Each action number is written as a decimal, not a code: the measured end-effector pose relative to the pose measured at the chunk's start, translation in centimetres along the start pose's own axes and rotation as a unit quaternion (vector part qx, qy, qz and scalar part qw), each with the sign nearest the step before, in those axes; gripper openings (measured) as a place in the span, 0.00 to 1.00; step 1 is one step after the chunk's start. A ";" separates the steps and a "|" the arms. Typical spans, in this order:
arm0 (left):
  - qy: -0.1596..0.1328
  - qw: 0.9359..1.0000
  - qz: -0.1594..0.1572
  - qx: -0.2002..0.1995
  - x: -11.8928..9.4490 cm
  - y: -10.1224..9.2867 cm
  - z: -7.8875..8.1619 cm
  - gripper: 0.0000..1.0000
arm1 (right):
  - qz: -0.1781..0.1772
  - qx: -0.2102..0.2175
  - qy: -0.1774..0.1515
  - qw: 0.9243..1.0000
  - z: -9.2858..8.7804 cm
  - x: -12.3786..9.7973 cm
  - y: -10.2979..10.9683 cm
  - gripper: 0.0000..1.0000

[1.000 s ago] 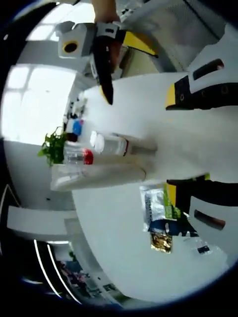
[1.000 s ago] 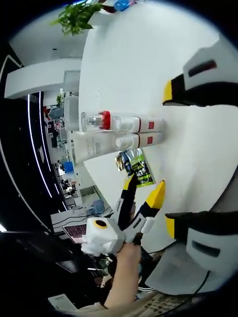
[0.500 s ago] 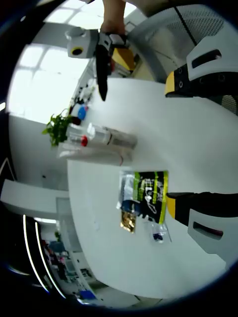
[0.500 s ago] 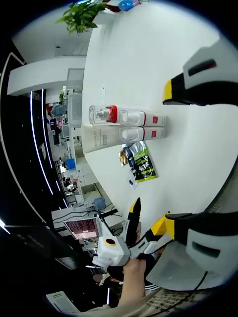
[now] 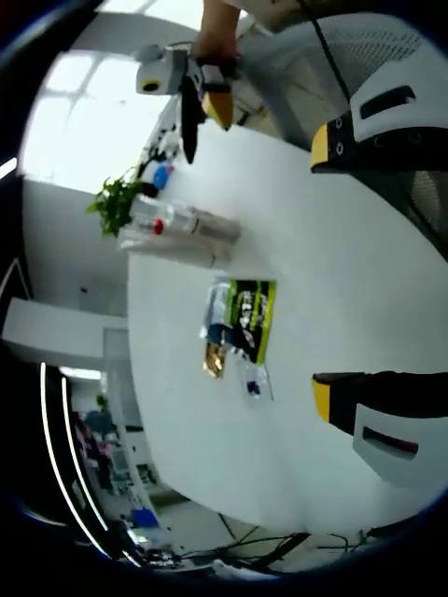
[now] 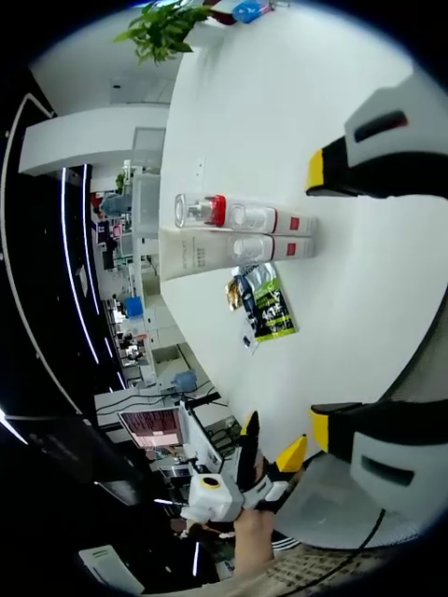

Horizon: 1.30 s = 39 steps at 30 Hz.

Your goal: Arrange the skincare products in the storage area until every visible bottle or jar stands upright without overlapping.

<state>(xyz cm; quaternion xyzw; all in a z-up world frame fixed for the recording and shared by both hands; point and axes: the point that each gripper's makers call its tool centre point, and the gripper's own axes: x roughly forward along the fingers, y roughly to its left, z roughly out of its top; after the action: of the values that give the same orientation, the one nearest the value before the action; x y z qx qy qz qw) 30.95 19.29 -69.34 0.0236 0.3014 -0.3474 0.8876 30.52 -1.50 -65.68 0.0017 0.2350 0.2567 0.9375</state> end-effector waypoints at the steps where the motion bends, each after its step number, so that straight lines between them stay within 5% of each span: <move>1: -0.005 1.000 0.009 0.000 -0.5 0.2 0.1 0.88 | 0.000 0.000 -0.003 1.000 0.1 -0.1 0.2 0.91; 16: -0.017 0.998 0.052 -0.007 -3.9 0.3 -0.5 0.97 | -0.004 -0.009 -0.019 1.000 0.5 -0.9 1.0 0.93; 39: -0.011 0.998 0.061 0.003 -2.5 -0.5 1.1 0.97 | 0.004 -0.001 -0.009 1.000 0.0 -0.7 1.0 0.99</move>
<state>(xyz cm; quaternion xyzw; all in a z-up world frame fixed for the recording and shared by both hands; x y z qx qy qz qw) 29.74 20.15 -67.02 0.0405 0.2883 -0.2935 0.9105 29.51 -0.97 -65.29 0.0039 0.2258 0.2606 0.9386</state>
